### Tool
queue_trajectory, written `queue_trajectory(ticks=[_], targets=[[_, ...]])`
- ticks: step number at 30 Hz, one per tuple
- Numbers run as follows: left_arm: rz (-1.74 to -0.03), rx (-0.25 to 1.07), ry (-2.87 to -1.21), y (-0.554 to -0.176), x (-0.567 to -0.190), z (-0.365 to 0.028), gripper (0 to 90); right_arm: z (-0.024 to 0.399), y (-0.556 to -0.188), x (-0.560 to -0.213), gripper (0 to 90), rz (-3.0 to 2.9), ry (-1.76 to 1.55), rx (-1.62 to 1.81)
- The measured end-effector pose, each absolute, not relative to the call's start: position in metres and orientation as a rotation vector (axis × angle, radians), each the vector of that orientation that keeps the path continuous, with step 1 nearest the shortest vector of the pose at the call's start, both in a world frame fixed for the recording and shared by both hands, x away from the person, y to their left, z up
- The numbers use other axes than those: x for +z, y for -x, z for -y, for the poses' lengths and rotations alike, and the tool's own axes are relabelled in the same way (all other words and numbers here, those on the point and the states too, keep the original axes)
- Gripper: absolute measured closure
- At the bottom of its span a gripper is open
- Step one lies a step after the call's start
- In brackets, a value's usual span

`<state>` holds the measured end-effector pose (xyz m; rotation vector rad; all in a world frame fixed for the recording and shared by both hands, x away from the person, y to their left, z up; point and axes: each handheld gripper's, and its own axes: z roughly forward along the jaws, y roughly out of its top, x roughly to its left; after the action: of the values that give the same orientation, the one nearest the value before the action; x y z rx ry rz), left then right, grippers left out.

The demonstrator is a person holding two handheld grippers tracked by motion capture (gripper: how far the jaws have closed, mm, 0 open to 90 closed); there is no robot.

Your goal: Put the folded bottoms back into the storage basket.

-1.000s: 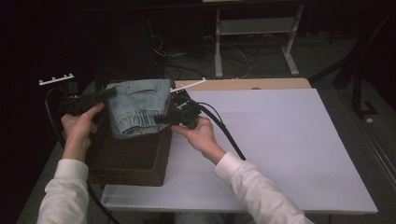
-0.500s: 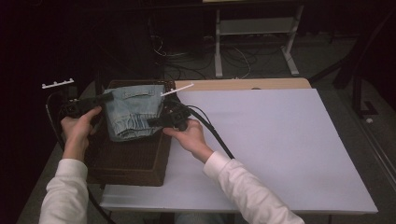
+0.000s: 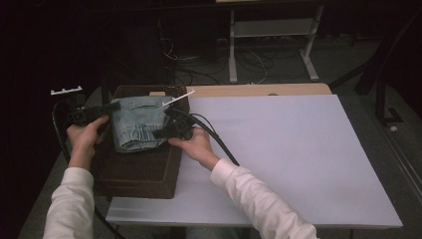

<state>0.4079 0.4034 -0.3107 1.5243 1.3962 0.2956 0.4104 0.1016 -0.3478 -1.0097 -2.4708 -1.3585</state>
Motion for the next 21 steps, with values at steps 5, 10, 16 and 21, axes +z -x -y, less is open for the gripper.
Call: queue_trajectory(ticks=[5,10,16,21], targets=[[-1.404,0.301,-1.534,-0.411,-0.314,-0.405,73.2,-0.108,-0.411,-0.354,63.2,2.475,1.0,-1.331],[-1.42,0.3,-1.55,-0.415,-0.32,-0.403,73.2,-0.112,-0.411,-0.36,61.8,2.488,0.994,-1.289],[-1.442,0.328,-1.551,-0.417,-0.323,-0.4,69.8,-0.112,-0.411,-0.359,58.3,2.484,0.983,-1.269],[-1.484,0.353,-1.558,-0.419,-0.325,-0.399,53.4,-0.113,-0.408,-0.357,52.2,2.494,0.97,-1.249]])
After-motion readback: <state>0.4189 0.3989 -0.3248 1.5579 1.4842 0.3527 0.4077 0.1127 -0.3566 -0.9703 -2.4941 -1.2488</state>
